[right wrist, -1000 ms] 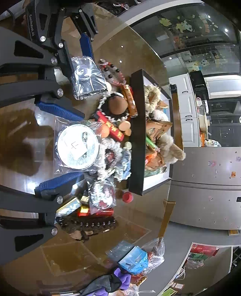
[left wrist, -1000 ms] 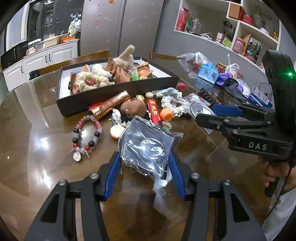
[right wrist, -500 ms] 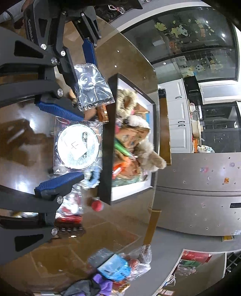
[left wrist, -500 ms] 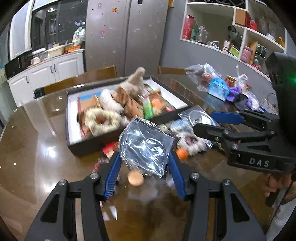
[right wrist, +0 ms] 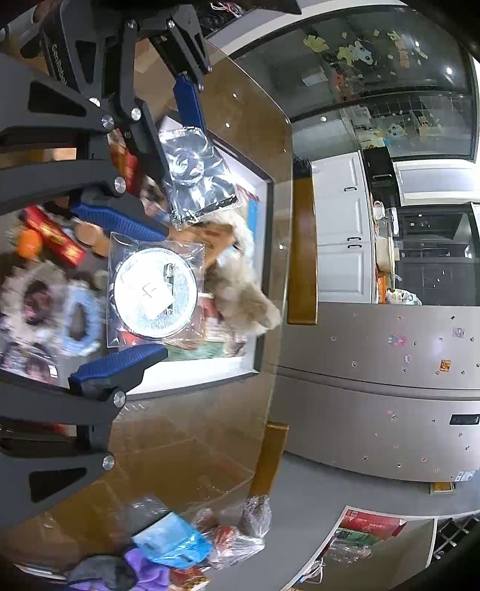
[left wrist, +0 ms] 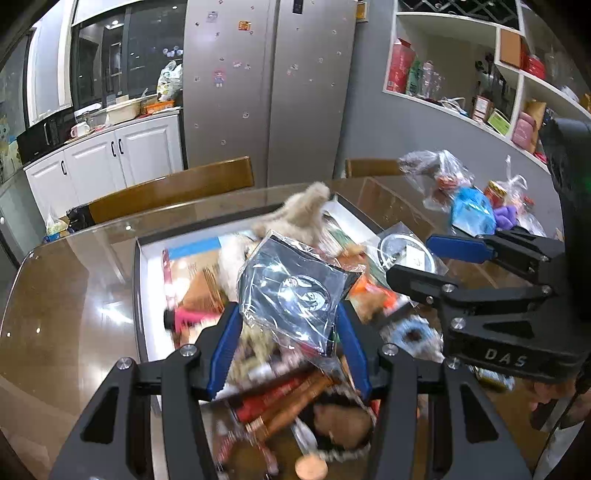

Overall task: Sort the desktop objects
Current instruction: 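Lift and carry both bags over the box with both grippers, then open both grippers to drop the two bags into the box, then withdraw both open grippers from the box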

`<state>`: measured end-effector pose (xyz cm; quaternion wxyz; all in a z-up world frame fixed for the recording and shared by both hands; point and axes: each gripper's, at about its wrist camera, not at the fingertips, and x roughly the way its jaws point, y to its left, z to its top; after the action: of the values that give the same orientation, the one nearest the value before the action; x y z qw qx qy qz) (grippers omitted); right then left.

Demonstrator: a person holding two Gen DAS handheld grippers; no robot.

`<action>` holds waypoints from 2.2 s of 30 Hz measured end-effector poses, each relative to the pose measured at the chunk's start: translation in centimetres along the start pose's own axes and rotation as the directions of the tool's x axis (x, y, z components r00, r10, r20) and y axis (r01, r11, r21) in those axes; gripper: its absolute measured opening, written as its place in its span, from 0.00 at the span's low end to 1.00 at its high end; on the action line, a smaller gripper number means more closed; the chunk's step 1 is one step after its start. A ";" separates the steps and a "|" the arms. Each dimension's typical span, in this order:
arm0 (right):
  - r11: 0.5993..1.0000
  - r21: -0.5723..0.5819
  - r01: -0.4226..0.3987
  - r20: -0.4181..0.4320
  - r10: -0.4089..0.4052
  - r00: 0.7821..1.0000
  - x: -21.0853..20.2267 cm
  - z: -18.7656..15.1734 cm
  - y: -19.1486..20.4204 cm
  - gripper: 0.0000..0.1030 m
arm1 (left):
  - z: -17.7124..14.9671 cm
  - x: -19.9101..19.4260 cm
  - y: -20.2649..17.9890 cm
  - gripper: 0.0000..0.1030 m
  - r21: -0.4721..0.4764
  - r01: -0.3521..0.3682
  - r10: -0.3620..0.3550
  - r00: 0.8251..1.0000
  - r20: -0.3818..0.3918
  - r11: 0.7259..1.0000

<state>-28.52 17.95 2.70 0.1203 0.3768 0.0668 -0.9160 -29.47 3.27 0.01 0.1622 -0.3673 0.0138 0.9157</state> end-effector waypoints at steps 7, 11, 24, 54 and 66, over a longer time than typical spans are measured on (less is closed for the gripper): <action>1.000 -0.028 0.013 -0.011 -0.013 1.000 3.3 2.4 -0.5 0.57 | 1.3 2.9 1.5 0.52 -0.018 0.002 -0.002 1.000 -0.006 1.000; 0.999 -0.041 0.017 -0.022 -0.018 1.000 4.2 2.6 -0.5 0.57 | 1.3 4.1 2.3 0.52 -0.045 0.007 -0.008 1.000 -0.025 0.999; 0.994 -0.077 0.074 0.000 -0.074 0.997 3.3 3.0 0.1 0.77 | 1.6 2.1 3.0 0.99 -0.043 -0.161 0.163 0.986 0.042 0.986; 0.999 0.007 0.052 0.121 -0.052 0.991 -11.6 -1.8 2.9 0.77 | -4.4 -17.5 -2.5 1.00 -0.120 -0.268 0.286 0.942 0.175 0.956; 0.992 0.102 0.073 0.171 -0.090 0.981 -19.7 -12.0 4.2 0.79 | -13.5 -24.2 -8.0 1.00 -0.146 -0.222 0.247 0.952 0.183 0.964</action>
<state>-5.75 19.81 8.04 0.0700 0.2971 0.0277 -0.9519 -1.57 1.90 7.26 0.0295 -0.2786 -0.0157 0.9598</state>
